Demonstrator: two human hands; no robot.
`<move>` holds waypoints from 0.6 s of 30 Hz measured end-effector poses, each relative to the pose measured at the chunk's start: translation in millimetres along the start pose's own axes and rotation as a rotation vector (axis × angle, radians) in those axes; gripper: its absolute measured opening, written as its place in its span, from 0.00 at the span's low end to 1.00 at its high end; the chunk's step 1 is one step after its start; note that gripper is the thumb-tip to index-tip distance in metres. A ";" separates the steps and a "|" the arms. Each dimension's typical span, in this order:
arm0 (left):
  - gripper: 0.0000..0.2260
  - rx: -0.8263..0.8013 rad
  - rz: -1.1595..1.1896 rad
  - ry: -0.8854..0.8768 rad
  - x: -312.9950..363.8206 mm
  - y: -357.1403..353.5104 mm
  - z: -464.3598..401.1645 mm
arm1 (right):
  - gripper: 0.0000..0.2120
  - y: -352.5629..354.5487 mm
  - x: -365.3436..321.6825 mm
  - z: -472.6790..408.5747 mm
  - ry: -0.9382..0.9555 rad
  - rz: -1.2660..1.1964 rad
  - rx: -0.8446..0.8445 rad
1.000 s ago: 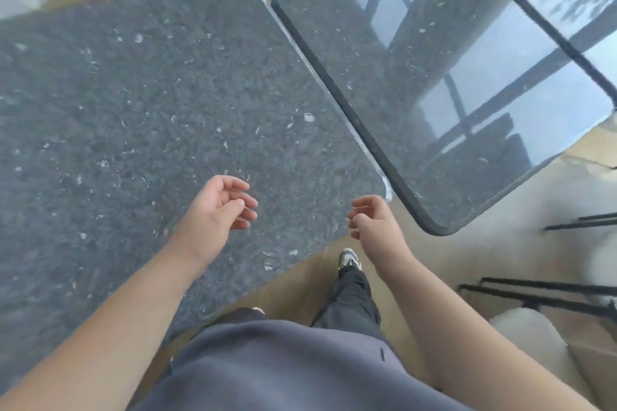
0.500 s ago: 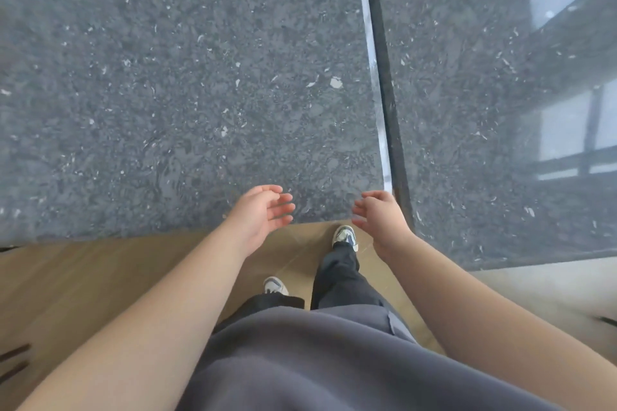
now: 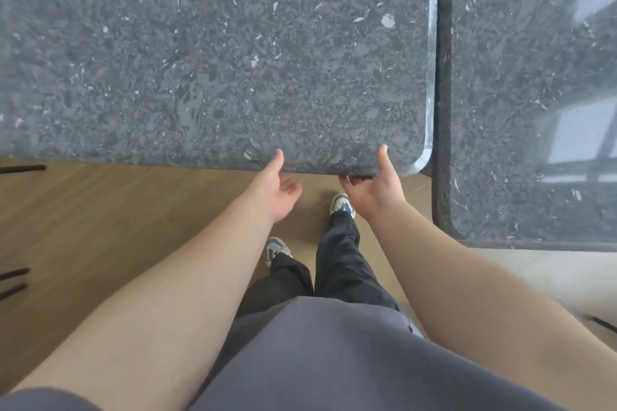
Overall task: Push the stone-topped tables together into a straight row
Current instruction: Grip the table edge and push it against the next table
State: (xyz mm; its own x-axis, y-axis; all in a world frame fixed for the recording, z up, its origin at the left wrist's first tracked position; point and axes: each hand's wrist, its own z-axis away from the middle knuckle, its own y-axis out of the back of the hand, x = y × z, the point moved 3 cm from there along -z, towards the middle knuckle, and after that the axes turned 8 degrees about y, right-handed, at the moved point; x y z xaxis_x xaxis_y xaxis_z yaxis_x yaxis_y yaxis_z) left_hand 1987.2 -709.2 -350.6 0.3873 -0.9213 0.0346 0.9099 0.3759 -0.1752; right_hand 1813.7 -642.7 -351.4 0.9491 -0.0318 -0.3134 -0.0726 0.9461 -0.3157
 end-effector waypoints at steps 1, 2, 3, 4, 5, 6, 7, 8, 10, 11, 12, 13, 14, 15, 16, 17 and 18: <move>0.22 -0.054 0.094 -0.031 1.8 0.0 -4.4 | 0.26 -4.3 2.1 -1.9 -0.001 -0.036 0.003; 0.22 -0.115 0.181 -0.062 3.1 -1.1 -8.1 | 0.25 -7.6 3.8 -3.5 -0.002 -0.065 0.013; 0.22 -0.162 0.244 -0.091 4.5 -2.8 -11.4 | 0.24 -9.5 5.3 -5.3 0.000 -0.094 0.021; 0.21 -0.186 0.284 -0.116 5.3 -4.1 -14.7 | 0.23 -10.4 6.7 -7.1 0.005 -0.113 0.021; 0.21 -0.189 0.309 -0.139 6.9 -4.8 -17.9 | 0.22 -10.7 7.8 -9.0 0.010 -0.122 0.011; 0.21 -0.183 0.326 -0.164 9.4 -5.2 -21.6 | 0.21 -10.7 8.1 -10.6 0.014 -0.125 -0.006; 0.21 -0.174 0.341 -0.190 12.6 -6.1 -24.3 | 0.20 -10.3 7.8 -12.3 0.014 -0.127 -0.019; 0.21 -0.161 0.354 -0.212 14.9 -6.7 -26.1 | 0.20 -9.2 7.1 -13.9 0.008 -0.127 -0.022; 0.22 -0.132 0.361 -0.237 17.3 -6.9 -29.2 | 0.19 -7.0 4.2 -15.7 -0.014 -0.114 -0.024; 0.23 -0.119 0.350 -0.241 17.5 -6.7 -29.9 | 0.18 -6.1 3.0 -15.9 -0.026 -0.106 -0.030; 0.24 -0.108 0.338 -0.239 17.2 -6.4 -30.0 | 0.16 -5.5 1.9 -15.6 -0.036 -0.099 -0.036; 0.24 -0.095 0.333 -0.234 17.0 -5.9 -30.1 | 0.16 -5.1 0.8 -15.5 -0.047 -0.096 -0.042; 0.25 -0.082 0.335 -0.227 16.9 -5.7 -30.3 | 0.15 -4.8 -0.5 -15.8 -0.057 -0.097 -0.046; 0.25 -0.072 0.337 -0.225 17.4 -5.7 -30.0 | 0.16 -4.3 -1.8 -16.4 -0.068 -0.100 -0.049; 0.24 -0.061 0.336 -0.228 17.3 -6.5 -29.3 | 0.17 -3.7 -2.8 -16.7 -0.082 -0.107 -0.054; 0.24 -0.046 0.334 -0.233 16.9 -7.6 -28.5 | 0.18 -3.2 -4.0 -16.7 -0.097 -0.117 -0.058; 0.23 -0.026 0.332 -0.240 16.4 -8.4 -28.0 | 0.19 -2.9 -4.8 -16.7 -0.110 -0.126 -0.060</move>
State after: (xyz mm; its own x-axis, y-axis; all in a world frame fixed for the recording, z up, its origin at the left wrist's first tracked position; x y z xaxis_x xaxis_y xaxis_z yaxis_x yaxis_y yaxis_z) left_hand 1981.7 -730.2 -376.1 0.6859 -0.6997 0.1997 0.7266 0.6437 -0.2403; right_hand 1804.2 -650.7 -363.9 0.9793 -0.1107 -0.1695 0.0342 0.9157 -0.4003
